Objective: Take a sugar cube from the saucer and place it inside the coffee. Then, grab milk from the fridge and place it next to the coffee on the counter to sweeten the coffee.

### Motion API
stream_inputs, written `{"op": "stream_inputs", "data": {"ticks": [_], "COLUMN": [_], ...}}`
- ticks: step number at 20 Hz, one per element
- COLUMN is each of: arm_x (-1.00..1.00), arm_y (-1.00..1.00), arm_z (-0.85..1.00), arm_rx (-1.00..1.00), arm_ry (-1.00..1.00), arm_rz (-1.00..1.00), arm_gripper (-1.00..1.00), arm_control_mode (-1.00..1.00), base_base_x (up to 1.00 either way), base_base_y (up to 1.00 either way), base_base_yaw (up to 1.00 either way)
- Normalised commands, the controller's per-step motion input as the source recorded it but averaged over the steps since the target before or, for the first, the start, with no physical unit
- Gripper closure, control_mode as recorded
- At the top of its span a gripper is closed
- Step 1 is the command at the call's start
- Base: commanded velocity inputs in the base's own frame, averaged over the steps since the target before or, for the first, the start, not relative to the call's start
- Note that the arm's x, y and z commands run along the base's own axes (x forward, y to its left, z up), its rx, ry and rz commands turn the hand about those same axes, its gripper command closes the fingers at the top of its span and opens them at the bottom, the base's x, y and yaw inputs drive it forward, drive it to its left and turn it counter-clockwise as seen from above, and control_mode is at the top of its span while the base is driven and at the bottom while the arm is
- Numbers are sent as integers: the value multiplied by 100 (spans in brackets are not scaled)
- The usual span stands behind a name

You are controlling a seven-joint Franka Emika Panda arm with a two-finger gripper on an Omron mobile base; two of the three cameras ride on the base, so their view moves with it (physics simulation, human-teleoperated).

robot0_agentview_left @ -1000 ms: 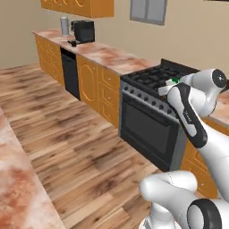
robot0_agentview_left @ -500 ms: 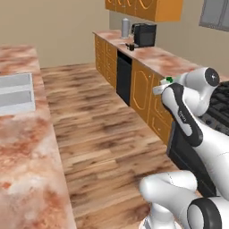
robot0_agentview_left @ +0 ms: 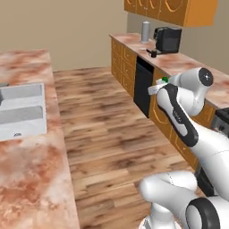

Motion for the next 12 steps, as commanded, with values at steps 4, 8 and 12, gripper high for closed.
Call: {"op": "stream_inputs", "data": {"ticks": [4, 8, 12], "arm_x": [0, 0, 0], "arm_y": [0, 0, 0], "arm_z": [0, 0, 0], "arm_rx": [0, 0, 0], "arm_ry": [0, 0, 0], "arm_rz": [0, 0, 0], "arm_gripper": [100, 100, 100], "arm_control_mode": [100, 100, 100], "base_base_x": [100, 100, 100], "base_base_y": [8, 14, 17], "base_base_yaw": [-9, -25, -32]}}
